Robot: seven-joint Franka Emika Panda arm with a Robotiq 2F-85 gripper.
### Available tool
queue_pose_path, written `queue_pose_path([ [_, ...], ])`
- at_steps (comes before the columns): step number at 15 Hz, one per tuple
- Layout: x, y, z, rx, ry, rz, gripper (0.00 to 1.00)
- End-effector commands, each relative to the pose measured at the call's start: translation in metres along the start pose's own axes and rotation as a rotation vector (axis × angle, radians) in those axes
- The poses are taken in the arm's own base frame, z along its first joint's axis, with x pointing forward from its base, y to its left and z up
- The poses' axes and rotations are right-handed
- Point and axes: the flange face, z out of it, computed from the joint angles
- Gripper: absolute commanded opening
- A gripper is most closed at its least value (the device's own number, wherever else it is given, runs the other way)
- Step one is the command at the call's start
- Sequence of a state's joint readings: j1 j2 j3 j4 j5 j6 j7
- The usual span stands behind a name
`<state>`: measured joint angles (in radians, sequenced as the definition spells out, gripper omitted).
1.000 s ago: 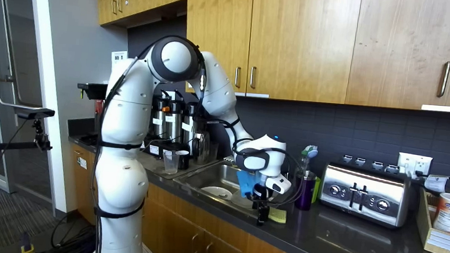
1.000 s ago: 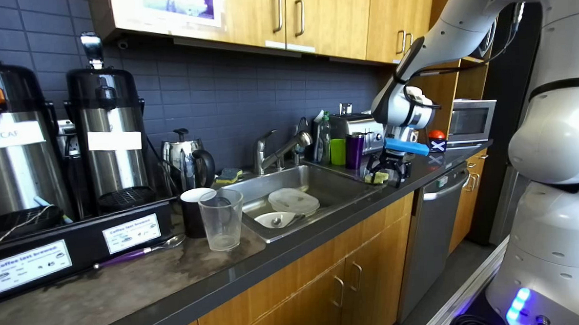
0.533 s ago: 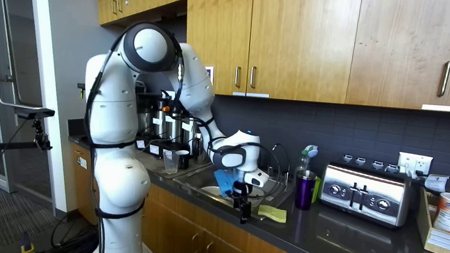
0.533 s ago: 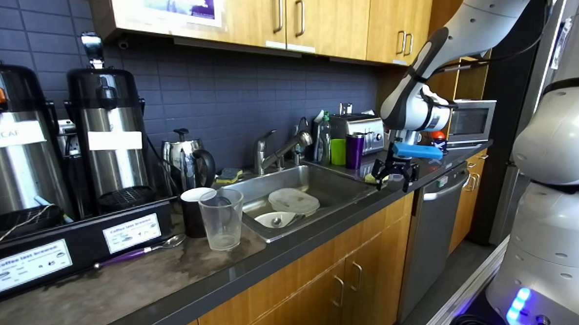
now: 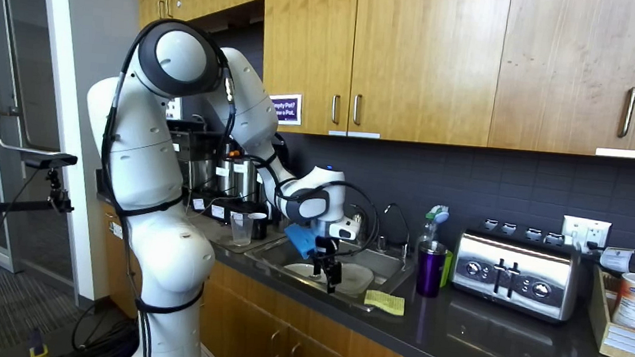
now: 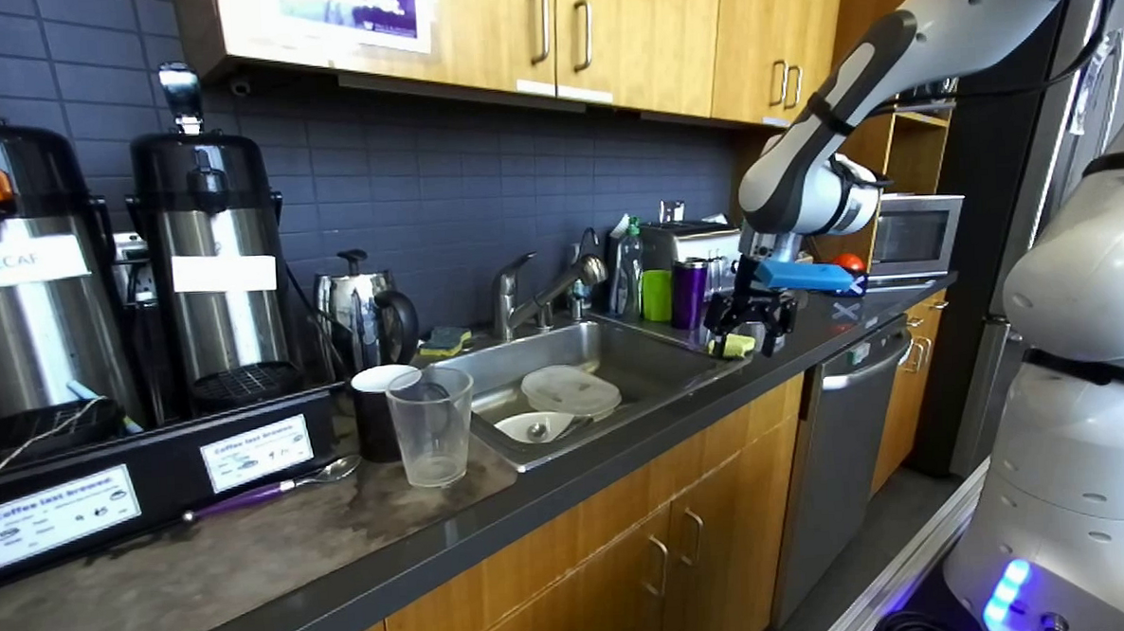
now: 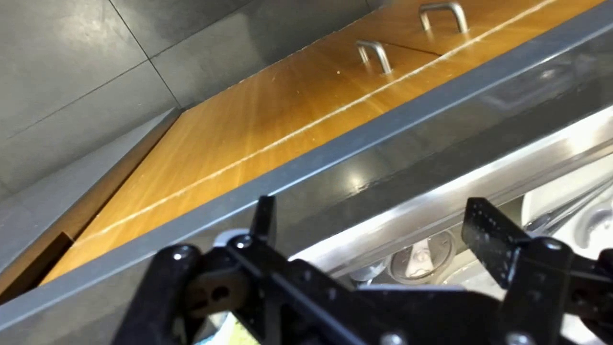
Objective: Use the sponge to clean the surface
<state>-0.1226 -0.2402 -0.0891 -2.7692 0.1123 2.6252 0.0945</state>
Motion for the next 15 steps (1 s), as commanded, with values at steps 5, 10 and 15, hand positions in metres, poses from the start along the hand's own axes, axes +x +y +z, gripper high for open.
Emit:
queue_pose_path([
  [5,-0.04,-0.013,-0.022,-0.157,-0.201,-0.21,1.0],
  [10,-0.05,-0.012,-0.041,-0.188,-0.248,-0.344,1.0],
  [15,-0.05,-0.014,-0.042,-0.176,-0.271,-0.382,1.0],
])
